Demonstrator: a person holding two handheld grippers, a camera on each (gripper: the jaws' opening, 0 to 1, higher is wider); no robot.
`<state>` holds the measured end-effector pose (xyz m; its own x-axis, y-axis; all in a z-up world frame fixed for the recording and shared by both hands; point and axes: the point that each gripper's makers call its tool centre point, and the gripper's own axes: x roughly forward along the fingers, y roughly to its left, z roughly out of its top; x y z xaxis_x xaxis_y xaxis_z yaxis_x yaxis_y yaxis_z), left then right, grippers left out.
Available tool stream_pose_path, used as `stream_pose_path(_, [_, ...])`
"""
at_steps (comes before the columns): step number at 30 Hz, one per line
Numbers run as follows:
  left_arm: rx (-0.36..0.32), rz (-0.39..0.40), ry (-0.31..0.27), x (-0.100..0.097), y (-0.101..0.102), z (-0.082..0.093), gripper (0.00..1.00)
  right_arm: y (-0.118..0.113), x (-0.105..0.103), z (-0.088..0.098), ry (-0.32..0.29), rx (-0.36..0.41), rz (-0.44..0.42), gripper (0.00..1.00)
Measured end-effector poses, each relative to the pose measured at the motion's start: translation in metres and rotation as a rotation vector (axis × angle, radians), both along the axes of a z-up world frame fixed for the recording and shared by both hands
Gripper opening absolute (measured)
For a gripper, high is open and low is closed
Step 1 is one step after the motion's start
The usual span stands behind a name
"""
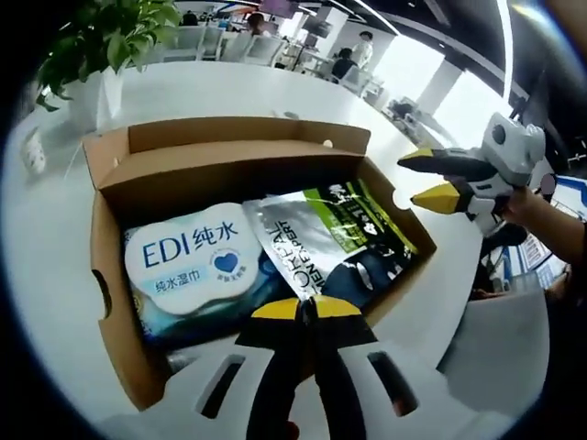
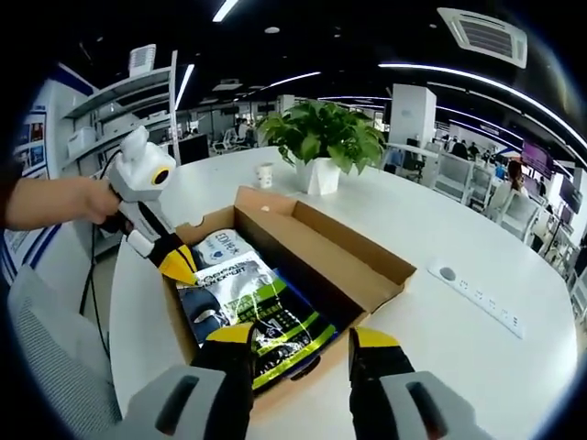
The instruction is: Operate the shoe box by opening the lid, removing the specified soft item, and placing it in the target area until the item is outside and the box remains undamaged.
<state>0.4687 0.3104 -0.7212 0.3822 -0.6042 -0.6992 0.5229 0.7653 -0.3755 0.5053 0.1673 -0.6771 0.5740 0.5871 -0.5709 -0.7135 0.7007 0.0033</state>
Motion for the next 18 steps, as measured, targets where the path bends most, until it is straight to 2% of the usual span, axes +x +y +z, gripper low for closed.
stream_pose_path(18, [0.026,0.020,-0.022,0.000,0.020,0.009,0.01,0.020,0.000,-0.006,0.021,0.004,0.041,0.37])
